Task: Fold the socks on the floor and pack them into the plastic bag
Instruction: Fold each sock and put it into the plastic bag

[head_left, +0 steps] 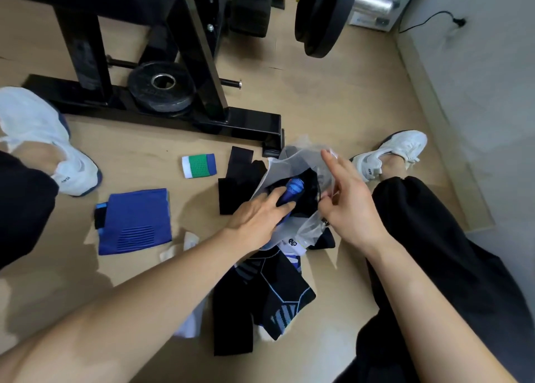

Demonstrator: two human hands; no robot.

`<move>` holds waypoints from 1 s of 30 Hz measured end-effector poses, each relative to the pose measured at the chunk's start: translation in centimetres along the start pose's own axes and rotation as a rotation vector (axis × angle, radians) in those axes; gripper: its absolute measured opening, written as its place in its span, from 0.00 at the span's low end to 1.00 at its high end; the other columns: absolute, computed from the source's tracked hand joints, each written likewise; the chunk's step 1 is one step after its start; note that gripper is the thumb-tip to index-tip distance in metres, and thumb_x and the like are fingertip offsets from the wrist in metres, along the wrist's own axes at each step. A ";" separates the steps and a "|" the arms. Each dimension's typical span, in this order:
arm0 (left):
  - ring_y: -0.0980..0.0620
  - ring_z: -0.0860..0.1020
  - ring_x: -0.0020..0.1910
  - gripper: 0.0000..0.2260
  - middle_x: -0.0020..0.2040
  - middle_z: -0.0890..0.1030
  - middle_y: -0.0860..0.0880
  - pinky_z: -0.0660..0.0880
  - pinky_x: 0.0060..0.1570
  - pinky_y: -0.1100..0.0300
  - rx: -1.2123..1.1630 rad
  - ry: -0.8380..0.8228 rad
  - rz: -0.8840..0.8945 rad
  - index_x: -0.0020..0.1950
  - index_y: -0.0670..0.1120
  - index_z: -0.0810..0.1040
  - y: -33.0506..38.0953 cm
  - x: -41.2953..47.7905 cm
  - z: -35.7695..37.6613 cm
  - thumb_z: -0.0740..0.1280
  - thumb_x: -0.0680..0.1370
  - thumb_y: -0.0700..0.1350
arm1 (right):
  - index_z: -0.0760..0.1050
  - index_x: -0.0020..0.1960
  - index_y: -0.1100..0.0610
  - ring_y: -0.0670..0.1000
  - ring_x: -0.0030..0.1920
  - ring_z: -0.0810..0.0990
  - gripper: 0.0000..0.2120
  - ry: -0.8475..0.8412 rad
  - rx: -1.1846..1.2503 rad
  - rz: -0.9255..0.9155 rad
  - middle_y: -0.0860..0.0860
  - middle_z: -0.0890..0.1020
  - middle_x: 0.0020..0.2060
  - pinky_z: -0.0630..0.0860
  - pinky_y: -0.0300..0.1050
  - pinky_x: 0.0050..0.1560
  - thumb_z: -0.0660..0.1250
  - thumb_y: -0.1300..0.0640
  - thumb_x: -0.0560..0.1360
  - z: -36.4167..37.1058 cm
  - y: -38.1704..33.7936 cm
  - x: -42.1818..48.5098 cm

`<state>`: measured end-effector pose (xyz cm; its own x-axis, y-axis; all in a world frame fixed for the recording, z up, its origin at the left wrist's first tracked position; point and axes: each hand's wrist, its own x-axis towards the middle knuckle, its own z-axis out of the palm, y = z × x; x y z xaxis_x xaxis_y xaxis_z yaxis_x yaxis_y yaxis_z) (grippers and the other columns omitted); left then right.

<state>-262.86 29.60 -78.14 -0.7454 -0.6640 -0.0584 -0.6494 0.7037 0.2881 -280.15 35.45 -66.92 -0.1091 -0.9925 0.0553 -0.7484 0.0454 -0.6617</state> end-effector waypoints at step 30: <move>0.38 0.50 0.80 0.38 0.82 0.44 0.44 0.59 0.73 0.43 -0.162 -0.369 -0.377 0.82 0.58 0.42 1.5 8.4 4.5 0.45 0.77 0.74 | 0.61 0.79 0.54 0.42 0.55 0.75 0.36 -0.035 0.026 -0.046 0.45 0.68 0.73 0.71 0.34 0.63 0.64 0.73 0.74 -0.4 -1.0 -1.3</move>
<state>-270.80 26.26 -82.51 -0.4877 -0.7094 -0.5088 -0.8719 0.3673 0.3237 -279.54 36.72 -65.99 -0.0514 -0.9969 0.0598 -0.7345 -0.0028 -0.6786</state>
